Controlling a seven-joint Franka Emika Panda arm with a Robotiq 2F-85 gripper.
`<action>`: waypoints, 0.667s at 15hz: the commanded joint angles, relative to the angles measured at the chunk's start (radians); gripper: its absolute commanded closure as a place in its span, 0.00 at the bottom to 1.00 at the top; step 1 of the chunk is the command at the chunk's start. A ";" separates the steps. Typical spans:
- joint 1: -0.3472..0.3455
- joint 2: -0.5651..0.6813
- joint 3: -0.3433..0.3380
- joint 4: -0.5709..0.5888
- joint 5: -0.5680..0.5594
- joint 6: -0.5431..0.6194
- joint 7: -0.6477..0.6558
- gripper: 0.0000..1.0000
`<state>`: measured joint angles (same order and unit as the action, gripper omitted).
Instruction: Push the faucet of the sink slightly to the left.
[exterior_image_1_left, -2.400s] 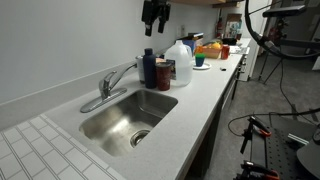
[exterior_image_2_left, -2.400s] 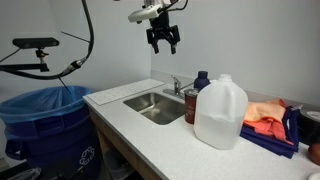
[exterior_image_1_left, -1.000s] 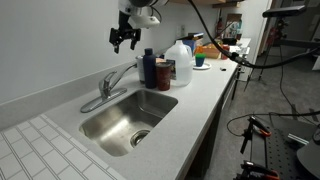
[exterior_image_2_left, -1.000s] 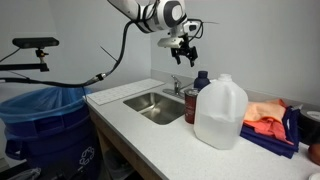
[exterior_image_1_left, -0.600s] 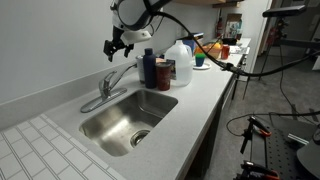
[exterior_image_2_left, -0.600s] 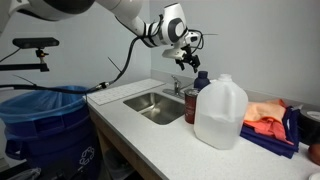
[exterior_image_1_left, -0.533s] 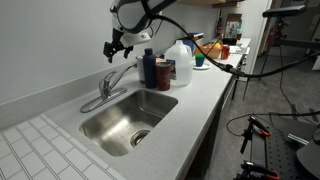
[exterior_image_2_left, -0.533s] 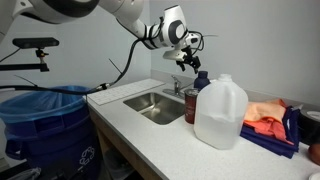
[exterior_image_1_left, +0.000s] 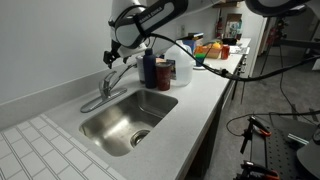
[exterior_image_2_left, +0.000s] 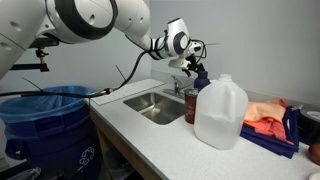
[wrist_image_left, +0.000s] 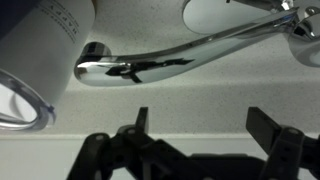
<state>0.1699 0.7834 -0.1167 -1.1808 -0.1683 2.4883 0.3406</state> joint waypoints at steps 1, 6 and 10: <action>0.002 0.090 -0.032 0.128 -0.002 -0.055 0.029 0.00; -0.018 0.108 -0.008 0.173 0.034 -0.200 0.015 0.00; -0.024 0.084 0.024 0.189 0.066 -0.306 -0.006 0.00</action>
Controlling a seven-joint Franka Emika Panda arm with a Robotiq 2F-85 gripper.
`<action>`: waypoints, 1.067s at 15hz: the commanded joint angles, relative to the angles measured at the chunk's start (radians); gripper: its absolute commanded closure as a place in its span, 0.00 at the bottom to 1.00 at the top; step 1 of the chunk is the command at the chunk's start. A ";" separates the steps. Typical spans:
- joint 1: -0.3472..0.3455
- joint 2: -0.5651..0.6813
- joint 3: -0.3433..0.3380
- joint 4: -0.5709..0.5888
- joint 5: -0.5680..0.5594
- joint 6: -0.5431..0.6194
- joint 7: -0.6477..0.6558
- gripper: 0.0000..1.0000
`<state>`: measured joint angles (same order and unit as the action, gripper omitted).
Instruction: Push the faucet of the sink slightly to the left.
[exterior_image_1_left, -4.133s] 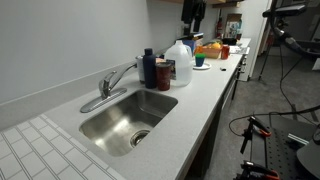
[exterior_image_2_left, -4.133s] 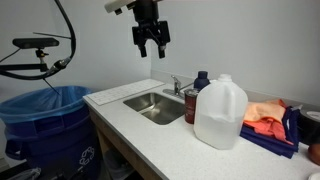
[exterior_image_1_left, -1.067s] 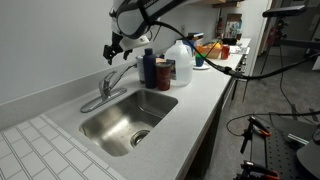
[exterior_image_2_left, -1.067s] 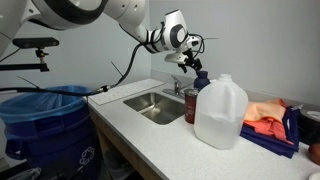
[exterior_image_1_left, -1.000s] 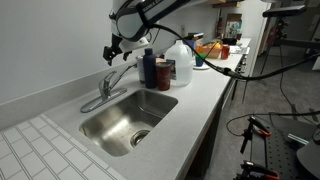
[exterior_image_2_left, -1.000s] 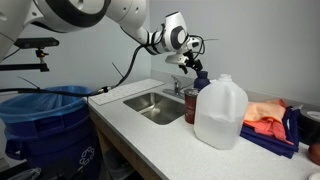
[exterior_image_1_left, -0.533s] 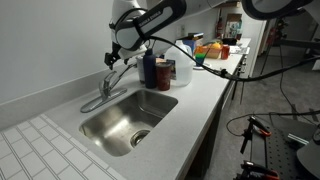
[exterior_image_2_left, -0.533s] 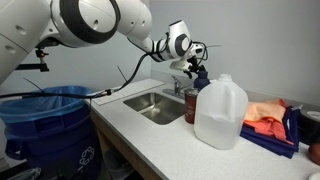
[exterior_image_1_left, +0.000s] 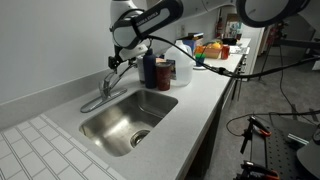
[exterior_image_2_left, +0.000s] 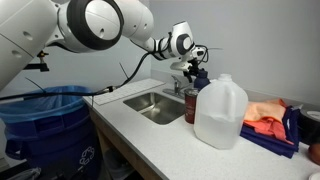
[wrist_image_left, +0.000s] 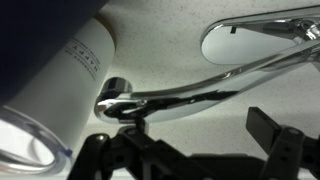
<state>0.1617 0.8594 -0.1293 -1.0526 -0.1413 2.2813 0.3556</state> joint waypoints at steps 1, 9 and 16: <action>-0.018 0.006 0.045 0.067 0.048 -0.117 -0.025 0.00; -0.058 0.003 0.109 0.127 0.142 -0.347 -0.065 0.00; -0.067 -0.010 0.130 0.124 0.170 -0.421 -0.075 0.00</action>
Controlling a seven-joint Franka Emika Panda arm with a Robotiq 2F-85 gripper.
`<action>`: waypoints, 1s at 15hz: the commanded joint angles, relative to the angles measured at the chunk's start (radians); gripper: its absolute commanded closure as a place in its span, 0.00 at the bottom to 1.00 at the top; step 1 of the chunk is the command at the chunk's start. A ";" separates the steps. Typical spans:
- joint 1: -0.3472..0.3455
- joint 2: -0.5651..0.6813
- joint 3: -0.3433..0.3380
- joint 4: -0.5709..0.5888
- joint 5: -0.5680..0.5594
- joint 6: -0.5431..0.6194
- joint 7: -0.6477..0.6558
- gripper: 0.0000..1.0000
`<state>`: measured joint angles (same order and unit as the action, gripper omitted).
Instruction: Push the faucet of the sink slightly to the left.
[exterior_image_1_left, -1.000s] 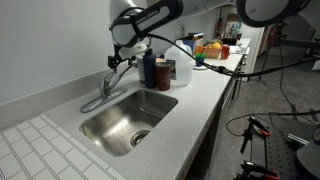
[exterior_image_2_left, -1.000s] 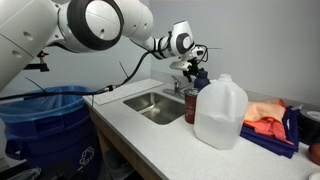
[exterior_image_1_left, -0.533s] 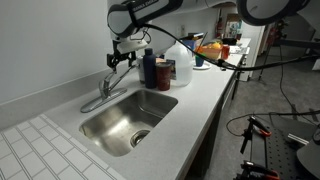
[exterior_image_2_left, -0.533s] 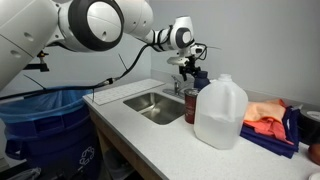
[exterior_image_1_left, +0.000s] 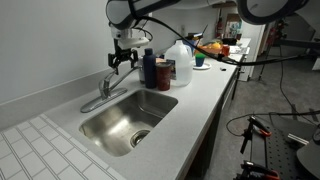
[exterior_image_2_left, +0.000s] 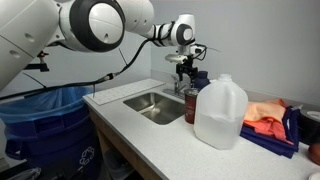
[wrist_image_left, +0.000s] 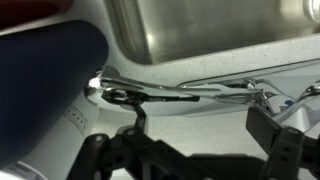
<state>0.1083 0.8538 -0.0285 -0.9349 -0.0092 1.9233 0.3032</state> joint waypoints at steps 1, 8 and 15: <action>-0.012 -0.007 0.030 -0.001 0.034 -0.062 -0.027 0.00; -0.013 -0.034 0.049 -0.040 0.046 -0.097 -0.077 0.00; -0.005 -0.095 0.084 -0.128 0.042 -0.131 -0.140 0.00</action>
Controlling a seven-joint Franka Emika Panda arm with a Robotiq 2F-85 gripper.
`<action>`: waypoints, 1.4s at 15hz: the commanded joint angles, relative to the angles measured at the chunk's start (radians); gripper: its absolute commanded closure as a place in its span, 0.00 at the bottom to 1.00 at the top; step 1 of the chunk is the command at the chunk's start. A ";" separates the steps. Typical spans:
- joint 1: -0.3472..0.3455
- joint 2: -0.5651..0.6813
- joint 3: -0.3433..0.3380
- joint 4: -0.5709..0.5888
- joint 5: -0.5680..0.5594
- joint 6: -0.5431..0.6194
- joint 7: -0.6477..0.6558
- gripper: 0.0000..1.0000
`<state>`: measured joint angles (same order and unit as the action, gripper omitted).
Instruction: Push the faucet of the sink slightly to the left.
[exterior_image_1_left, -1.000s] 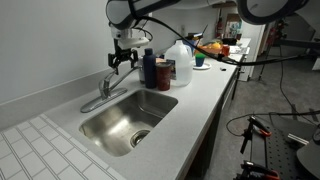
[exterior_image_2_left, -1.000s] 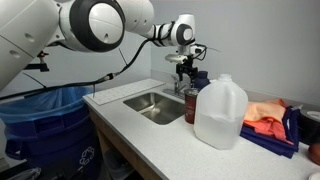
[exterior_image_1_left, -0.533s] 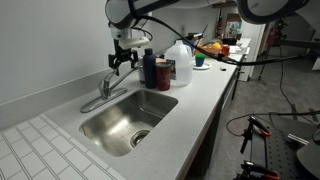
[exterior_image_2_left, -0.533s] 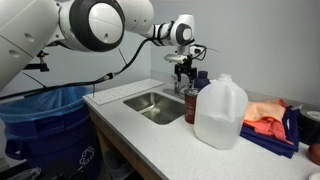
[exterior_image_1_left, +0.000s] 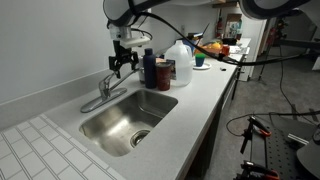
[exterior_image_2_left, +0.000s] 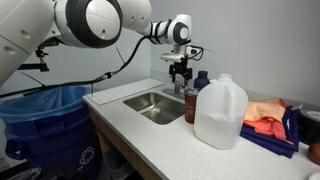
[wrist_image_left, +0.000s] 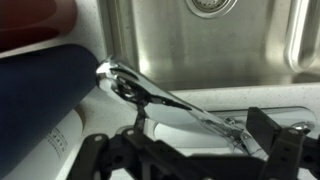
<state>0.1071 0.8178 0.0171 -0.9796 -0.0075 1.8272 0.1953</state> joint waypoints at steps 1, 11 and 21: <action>-0.003 -0.071 0.045 -0.100 0.040 -0.035 -0.042 0.00; 0.017 -0.182 0.088 -0.262 0.047 -0.024 -0.113 0.00; 0.065 -0.206 0.116 -0.292 0.043 -0.009 -0.112 0.00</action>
<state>0.1641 0.6575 0.1215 -1.2263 -0.0059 1.8200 0.0909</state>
